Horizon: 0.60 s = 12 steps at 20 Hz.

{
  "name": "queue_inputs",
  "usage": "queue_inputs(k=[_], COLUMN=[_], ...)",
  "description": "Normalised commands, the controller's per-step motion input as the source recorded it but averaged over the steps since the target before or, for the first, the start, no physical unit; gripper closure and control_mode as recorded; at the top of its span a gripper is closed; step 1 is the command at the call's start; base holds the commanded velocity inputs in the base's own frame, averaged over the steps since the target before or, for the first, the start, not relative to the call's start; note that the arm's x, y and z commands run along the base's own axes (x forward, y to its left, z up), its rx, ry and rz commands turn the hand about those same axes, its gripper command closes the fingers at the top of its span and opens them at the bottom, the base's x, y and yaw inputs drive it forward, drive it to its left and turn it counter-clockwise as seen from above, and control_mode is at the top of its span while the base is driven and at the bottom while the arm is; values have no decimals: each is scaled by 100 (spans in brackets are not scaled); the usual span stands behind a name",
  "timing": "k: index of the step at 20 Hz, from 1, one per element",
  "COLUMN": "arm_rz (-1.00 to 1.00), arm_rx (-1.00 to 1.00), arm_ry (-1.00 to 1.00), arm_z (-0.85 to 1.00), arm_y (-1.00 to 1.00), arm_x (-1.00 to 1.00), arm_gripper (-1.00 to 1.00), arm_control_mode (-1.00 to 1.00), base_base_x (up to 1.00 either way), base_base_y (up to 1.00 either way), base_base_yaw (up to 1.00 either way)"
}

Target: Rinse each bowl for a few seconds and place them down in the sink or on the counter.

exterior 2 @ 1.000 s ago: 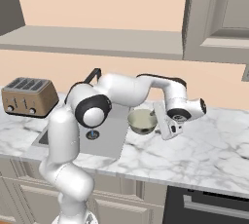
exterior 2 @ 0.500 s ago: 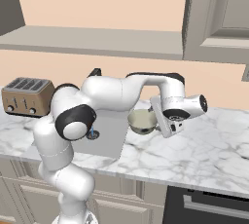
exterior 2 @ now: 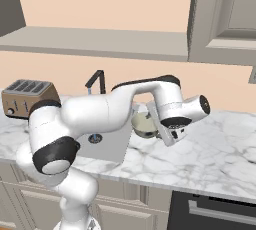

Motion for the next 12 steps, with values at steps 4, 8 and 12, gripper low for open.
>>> queue_inputs(k=[4, 8, 12], arm_rz=[0, 0, 0], arm_rx=[-11, -7, -8], arm_ry=[-11, -13, -13], arm_z=[18, 40, 50], arm_y=[39, 43, 46], arm_x=[-62, -28, -2], arm_gripper=[-100, -100, -100], arm_control_mode=[-100, -100, -100], base_base_x=[0, 0, 0], base_base_y=[0, 0, 0], base_base_yaw=[0, 0, 0])
